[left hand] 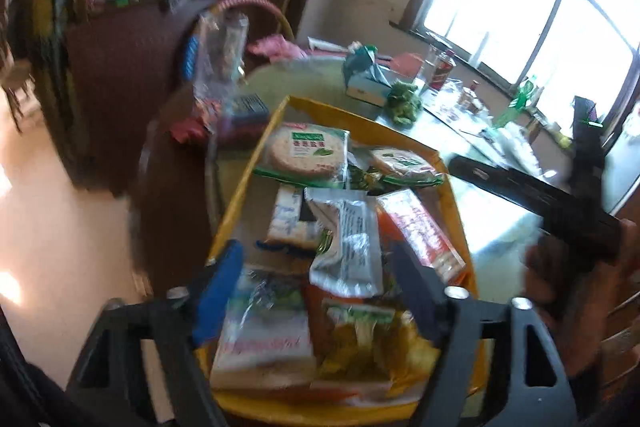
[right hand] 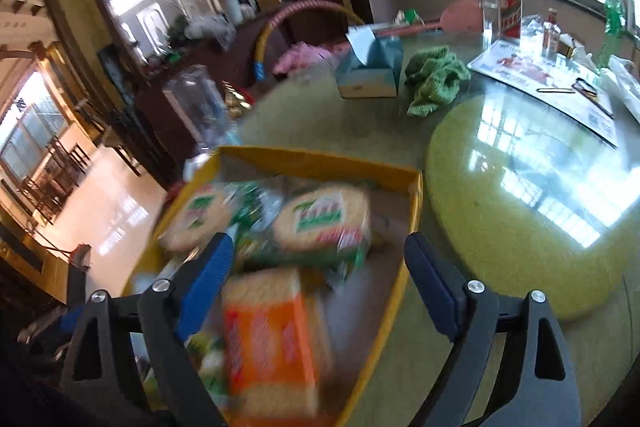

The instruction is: Organize snacks

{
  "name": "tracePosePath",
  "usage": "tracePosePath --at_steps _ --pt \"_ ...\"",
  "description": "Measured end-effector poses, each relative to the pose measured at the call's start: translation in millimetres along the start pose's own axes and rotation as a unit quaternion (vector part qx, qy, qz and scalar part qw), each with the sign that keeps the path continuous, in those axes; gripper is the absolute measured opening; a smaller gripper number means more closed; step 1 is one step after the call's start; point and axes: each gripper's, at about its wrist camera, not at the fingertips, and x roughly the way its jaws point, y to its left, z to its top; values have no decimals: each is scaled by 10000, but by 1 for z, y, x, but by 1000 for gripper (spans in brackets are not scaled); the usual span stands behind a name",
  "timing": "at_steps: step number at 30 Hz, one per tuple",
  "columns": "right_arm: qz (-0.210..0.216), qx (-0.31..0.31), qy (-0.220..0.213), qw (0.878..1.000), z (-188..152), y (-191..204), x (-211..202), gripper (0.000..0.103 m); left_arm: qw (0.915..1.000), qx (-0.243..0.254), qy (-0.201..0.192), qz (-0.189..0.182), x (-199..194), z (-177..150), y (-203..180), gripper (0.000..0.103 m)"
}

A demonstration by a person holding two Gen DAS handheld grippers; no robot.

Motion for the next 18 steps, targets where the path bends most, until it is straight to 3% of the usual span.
tracePosePath --at_steps 3,10,15,18 --pt "135 66 -199 9997 -36 6 -40 87 9984 236 -248 451 -14 -13 -14 80" --pt "429 228 -162 9987 -95 16 -96 87 9923 556 -723 836 -47 -41 -42 80" --pt "118 169 -128 9997 -114 27 -112 88 9905 891 -507 915 -54 -56 -57 80" --pt "-3 69 -226 9997 -123 32 -123 88 9878 813 -745 1095 -71 -67 -57 80"
